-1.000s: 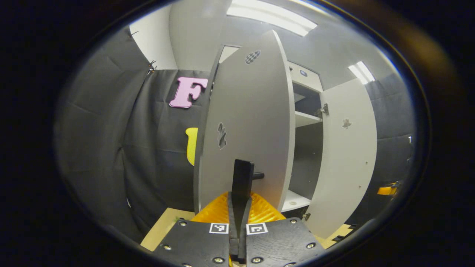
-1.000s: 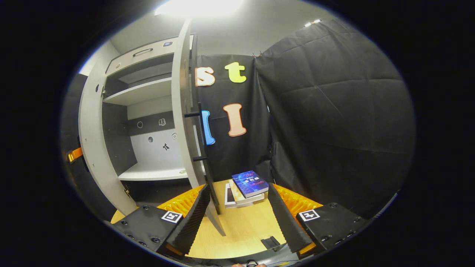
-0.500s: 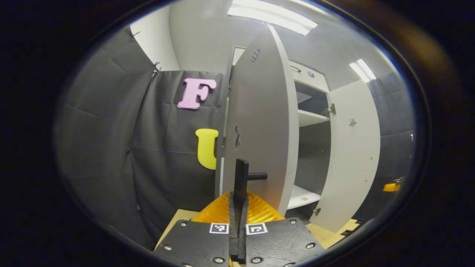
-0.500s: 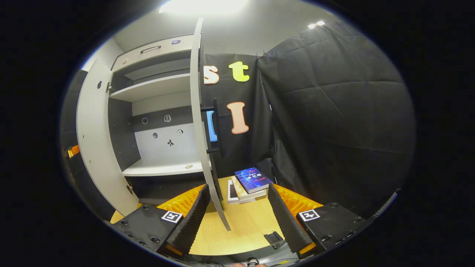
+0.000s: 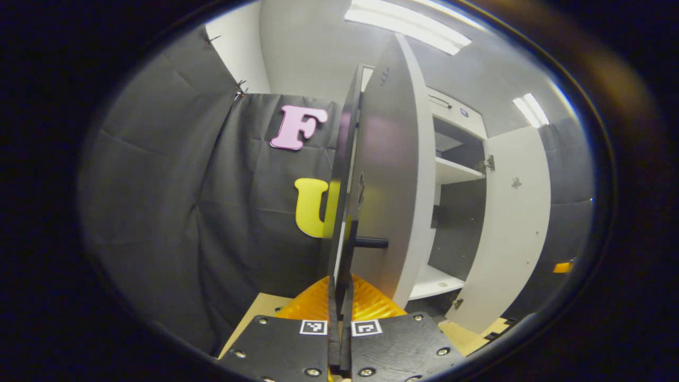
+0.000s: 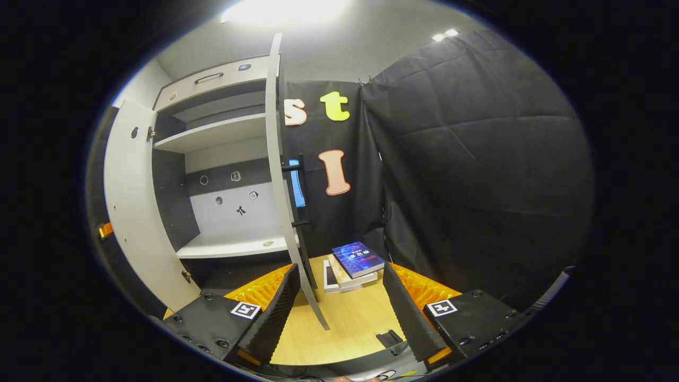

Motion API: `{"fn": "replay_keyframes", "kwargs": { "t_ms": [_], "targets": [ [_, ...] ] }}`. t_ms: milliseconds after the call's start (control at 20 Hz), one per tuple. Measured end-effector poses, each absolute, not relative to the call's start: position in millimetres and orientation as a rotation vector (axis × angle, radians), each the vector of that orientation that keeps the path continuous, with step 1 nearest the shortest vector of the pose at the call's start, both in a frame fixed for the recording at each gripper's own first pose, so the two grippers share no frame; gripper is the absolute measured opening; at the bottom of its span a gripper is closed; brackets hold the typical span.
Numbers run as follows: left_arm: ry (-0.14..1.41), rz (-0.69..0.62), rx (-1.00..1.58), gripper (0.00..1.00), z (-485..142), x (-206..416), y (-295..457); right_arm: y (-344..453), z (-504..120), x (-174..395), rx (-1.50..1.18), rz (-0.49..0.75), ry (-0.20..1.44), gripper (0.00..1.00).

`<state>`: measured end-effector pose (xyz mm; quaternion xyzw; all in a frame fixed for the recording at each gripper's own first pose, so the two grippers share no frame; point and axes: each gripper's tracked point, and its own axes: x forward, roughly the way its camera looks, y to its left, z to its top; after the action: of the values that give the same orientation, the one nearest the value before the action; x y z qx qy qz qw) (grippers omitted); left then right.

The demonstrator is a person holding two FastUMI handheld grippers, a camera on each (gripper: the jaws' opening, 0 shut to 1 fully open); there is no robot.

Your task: Open the right door of the double-door shoe cabinet with the right hand, and open the left door with the left hand.

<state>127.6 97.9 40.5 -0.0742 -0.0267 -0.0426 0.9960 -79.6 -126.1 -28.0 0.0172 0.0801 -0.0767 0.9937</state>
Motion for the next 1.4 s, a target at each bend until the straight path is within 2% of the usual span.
{"fn": "replay_keyframes", "kwargs": {
  "t_ms": [400,600,700,750,800,1050,1400],
  "targets": [
    [-0.074,-0.008,-0.059,0.01,71.2,102.0,106.0,-100.5,-17.8,-51.1,0.063,-0.059,0.138,0.98],
    [-0.109,0.020,0.010,0.02,77.9,81.4,83.4,-83.1,-2.3,-47.2,0.073,-0.016,0.094,1.00],
    [-0.102,-0.007,-0.006,0.01,68.9,68.0,64.7,-73.6,2.9,-44.7,0.070,0.009,0.076,0.98],
    [-0.090,-0.022,-0.026,0.07,64.0,63.3,55.7,-70.2,4.3,-43.6,0.068,0.020,0.073,0.98],
    [-0.085,-0.032,-0.041,0.18,61.4,60.5,47.6,-66.1,5.6,-42.4,0.067,0.031,0.070,0.98],
    [-0.098,-0.053,-0.055,0.96,49.3,48.8,22.3,-48.2,2.0,-51.6,0.041,0.058,0.060,0.98],
    [-0.084,-0.048,-0.061,0.96,26.4,49.5,-0.5,-36.0,-14.0,-63.1,0.015,0.046,0.061,0.98]
  ]
}}
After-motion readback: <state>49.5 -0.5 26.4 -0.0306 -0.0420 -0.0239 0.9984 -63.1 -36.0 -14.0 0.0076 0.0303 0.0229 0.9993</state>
